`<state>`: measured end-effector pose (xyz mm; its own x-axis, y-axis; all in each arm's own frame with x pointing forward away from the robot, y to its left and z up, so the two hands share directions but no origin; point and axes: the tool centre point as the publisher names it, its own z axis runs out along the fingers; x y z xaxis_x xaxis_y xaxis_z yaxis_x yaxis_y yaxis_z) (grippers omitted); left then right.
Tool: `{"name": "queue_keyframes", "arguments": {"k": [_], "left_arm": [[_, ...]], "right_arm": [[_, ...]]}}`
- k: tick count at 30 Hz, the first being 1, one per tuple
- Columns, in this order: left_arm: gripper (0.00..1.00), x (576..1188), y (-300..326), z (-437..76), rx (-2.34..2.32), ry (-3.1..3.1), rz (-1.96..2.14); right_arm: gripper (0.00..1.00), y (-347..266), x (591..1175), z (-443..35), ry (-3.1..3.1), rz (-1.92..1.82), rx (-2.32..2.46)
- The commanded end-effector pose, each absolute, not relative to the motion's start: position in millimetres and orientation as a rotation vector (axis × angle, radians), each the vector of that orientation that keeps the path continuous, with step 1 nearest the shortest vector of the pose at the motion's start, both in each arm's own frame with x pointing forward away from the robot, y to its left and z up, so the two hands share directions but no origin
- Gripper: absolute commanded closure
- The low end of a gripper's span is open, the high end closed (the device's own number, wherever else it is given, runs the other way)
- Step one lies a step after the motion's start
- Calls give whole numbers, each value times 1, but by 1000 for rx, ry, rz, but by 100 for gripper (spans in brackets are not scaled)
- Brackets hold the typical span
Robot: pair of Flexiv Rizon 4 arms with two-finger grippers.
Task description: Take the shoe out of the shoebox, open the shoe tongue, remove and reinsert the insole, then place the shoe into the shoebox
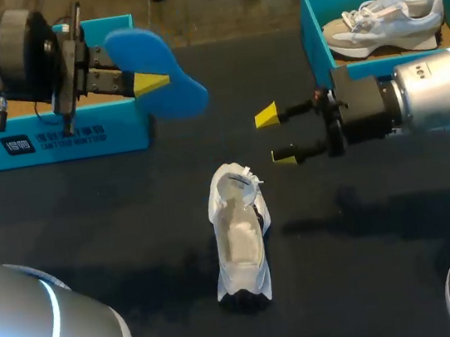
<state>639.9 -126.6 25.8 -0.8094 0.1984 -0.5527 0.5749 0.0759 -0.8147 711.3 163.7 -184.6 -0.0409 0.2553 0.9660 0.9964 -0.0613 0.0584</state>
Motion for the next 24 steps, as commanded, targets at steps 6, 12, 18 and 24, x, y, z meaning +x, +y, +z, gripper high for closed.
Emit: {"name": "queue_keyframes", "arguments": {"k": [6, 12, 18, 24], "left_arm": [[100, 640, -128, -8, 1212, 1357, -1287], [100, 640, -128, -8, 1212, 1357, -1287], [100, 647, -133, -21, 1223, 1315, -1202], [100, 655, -144, -58, 1285, 1203, -1147]], "right_arm": [[0, 166, 712, -185, -1403, -1165, -1427], [0, 166, 712, -185, -1403, -1165, -1427], [0, 166, 712, -185, -1403, -1165, -1427], [0, 166, 712, -185, -1403, -1165, -1427]]}}
